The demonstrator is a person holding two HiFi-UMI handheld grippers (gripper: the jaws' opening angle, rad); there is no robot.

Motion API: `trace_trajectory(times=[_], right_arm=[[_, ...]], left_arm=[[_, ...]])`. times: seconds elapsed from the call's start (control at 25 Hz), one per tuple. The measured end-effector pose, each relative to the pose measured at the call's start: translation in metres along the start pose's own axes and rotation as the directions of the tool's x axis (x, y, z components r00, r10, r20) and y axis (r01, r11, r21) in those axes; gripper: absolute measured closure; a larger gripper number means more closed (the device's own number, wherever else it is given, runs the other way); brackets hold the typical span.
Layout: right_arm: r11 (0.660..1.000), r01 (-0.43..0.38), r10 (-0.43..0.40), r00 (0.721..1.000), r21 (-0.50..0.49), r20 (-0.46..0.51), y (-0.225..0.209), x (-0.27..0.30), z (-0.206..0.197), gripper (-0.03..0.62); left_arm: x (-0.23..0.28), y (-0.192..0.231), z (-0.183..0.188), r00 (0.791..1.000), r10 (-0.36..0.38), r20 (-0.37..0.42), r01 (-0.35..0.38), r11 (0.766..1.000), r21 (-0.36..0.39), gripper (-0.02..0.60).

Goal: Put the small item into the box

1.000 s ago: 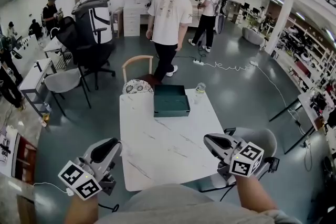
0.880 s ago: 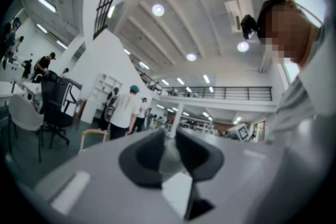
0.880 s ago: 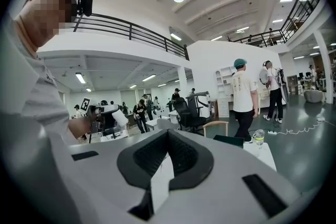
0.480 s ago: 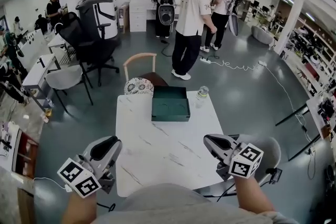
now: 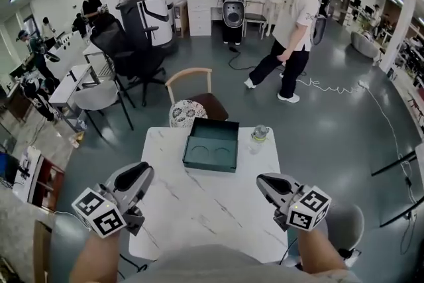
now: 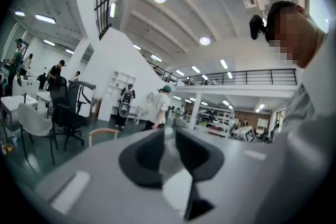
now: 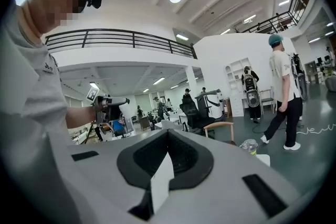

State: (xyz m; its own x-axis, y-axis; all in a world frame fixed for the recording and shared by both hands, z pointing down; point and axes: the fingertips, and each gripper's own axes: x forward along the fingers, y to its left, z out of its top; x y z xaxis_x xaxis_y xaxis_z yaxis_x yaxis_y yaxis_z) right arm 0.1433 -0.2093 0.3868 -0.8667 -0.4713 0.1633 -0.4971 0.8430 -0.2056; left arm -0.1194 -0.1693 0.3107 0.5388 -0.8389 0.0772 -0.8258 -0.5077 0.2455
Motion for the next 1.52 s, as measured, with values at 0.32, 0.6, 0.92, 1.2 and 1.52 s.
trace_trajectory(times=[0.32,0.6,0.92,1.2,1.52], right_arm=[[1.0,-0.007,0.007,1.0,0.018,-0.02,-0.049,0.056,-0.021,0.586],[0.993,0.09,-0.088,0.996,0.073,-0.028,-0.066,0.124,-0.054,0.586],[0.991,0.127,-0.125,0.991,0.051,-0.039,-0.116,0.167,-0.061,0.586],[0.993,0.104,-0.104,0.994,0.05,-0.015,-0.149,0.201,-0.07,0.586],[0.99,0.111,-0.107,0.993,0.087,-0.044,-0.167,0.218,-0.096,0.586]], left_arm=[[0.111,0.031,0.007,0.99,-0.105,-0.094,0.118,0.982,0.15,0.509],[0.205,0.079,-0.007,0.956,-0.26,-0.135,0.284,0.938,0.197,0.509],[0.295,0.123,-0.046,0.954,-0.255,-0.16,0.283,0.94,0.19,0.509],[0.359,0.147,-0.105,0.941,-0.263,-0.215,0.301,0.938,0.171,0.509],[0.41,0.166,-0.174,0.914,-0.264,-0.309,0.329,0.927,0.182,0.509]])
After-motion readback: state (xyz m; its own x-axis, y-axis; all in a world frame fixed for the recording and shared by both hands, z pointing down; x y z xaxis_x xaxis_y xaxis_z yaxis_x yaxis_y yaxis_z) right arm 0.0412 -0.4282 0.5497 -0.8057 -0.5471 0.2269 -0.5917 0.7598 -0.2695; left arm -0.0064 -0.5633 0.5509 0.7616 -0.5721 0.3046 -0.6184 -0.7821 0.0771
